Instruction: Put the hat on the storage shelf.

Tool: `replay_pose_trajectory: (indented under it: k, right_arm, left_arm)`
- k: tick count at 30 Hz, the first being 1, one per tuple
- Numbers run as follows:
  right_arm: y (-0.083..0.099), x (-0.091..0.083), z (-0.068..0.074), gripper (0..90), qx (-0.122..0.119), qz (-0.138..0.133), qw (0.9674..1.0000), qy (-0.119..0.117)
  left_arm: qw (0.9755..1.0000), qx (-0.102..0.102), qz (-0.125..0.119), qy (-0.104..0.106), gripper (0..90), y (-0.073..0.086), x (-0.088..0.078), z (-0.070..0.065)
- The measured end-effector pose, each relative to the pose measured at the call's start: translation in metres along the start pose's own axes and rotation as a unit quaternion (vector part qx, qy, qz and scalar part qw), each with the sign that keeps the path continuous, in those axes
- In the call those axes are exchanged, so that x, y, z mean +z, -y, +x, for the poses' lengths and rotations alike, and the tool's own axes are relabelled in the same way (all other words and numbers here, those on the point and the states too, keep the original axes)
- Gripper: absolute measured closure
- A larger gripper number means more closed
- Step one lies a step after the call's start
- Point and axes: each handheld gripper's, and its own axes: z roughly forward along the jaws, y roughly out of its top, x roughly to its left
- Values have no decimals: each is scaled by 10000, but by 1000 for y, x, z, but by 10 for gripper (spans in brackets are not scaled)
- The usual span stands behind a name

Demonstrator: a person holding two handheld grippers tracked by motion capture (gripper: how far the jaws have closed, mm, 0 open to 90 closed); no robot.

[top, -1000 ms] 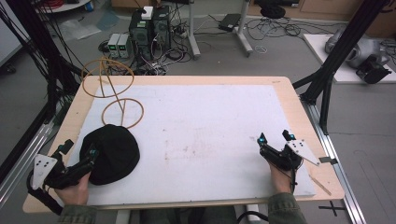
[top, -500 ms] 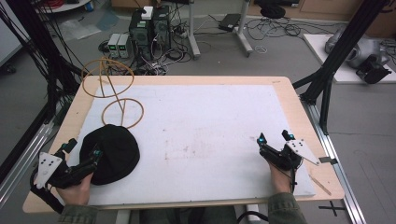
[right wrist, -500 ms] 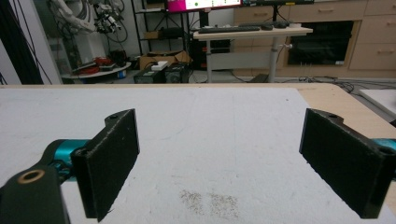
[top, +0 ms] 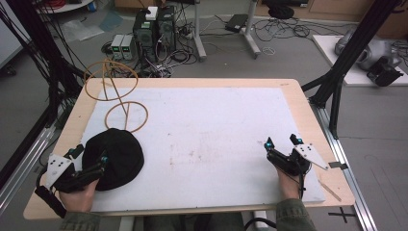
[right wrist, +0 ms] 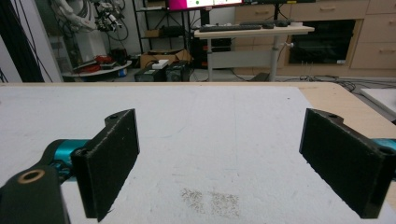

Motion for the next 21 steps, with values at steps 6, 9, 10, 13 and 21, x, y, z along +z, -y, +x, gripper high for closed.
replay_pose_trajectory:
  k: [6, 9, 10, 13, 21]
  right_arm:
    - [0, 0, -1, 111, -25, 18, 10000, 5]
    - [0, 1, 0, 111, -51, 0, 10000, -2]
    - [0, 1, 0, 111, -36, 9, 10000, -3]
    - [0, 1, 0, 112, -35, 12, 10000, -1]
    - [1, 1, 0, 112, -50, 22, 10000, -4]
  left_arm:
    - [9998, -57, 206, -46, 146, 1, -3, 1]
    - [9996, -28, 294, -47, 163, 0, -4, 1]
    - [9995, 12, 310, -66, 169, -1, -4, 0]
    - [9991, 110, 405, -112, 175, -2, -4, -3]
    - [9984, 200, 524, -98, 219, -3, -2, -5]
